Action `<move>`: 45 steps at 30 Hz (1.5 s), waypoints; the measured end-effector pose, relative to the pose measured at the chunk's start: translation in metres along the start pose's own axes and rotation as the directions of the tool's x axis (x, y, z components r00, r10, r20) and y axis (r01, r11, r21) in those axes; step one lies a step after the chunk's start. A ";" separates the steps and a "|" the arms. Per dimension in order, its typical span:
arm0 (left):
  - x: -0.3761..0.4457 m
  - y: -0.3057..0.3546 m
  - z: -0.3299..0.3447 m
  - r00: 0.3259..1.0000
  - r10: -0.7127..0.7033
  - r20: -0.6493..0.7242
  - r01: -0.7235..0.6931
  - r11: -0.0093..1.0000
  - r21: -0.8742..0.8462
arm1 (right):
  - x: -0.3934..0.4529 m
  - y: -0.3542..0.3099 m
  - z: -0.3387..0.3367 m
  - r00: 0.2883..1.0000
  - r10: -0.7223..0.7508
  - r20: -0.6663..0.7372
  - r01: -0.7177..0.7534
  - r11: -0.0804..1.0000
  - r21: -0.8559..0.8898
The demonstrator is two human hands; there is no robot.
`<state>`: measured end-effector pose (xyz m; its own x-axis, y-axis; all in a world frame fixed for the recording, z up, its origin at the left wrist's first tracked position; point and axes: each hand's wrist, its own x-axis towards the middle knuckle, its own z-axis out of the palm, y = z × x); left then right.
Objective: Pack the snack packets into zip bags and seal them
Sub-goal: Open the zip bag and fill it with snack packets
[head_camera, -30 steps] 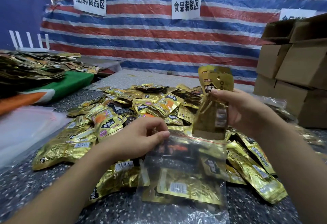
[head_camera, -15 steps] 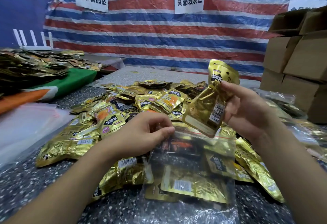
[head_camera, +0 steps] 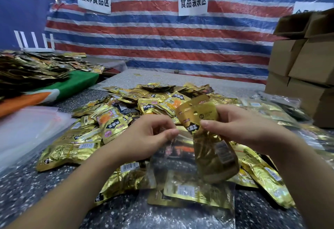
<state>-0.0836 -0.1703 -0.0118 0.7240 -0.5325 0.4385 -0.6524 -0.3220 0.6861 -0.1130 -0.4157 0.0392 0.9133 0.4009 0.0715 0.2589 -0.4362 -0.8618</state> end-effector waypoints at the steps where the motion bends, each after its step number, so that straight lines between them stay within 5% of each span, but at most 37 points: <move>1: 0.000 0.000 0.000 1.000 -0.003 0.002 0.003 1.000 0.005 | 0.000 -0.001 0.001 1.000 0.008 0.015 -0.008 1.000 -0.010; 17: 0.000 0.004 0.002 0.999 -0.031 -0.014 0.029 0.987 -0.159 | -0.013 -0.020 -0.004 0.952 0.150 0.268 -0.044 0.930 -0.364; 27: -0.002 0.010 0.009 0.998 0.059 -0.021 -0.061 0.990 -0.127 | -0.001 -0.030 0.026 0.894 0.326 0.306 0.021 0.653 -0.757; 35: -0.001 0.008 0.003 0.983 -0.044 -0.181 0.005 0.978 -0.211 | -0.007 -0.024 0.022 1.000 0.031 0.001 -0.024 0.801 -0.598; 41: -0.002 0.015 -0.001 0.963 -0.072 -0.260 -0.023 0.938 -0.345 | -0.027 -0.029 0.022 0.986 -0.165 0.018 0.150 0.840 -0.521; 45: -0.003 0.021 -0.009 0.970 -0.100 -0.221 -0.053 0.801 -0.596 | -0.034 -0.038 0.022 0.916 -0.388 -0.101 0.310 0.846 -0.434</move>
<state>-0.0976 -0.1681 0.0063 0.8173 -0.3112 0.4850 -0.4274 0.2372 0.8724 -0.1611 -0.3952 0.0582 0.7680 0.4550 0.4507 0.6388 -0.5945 -0.4884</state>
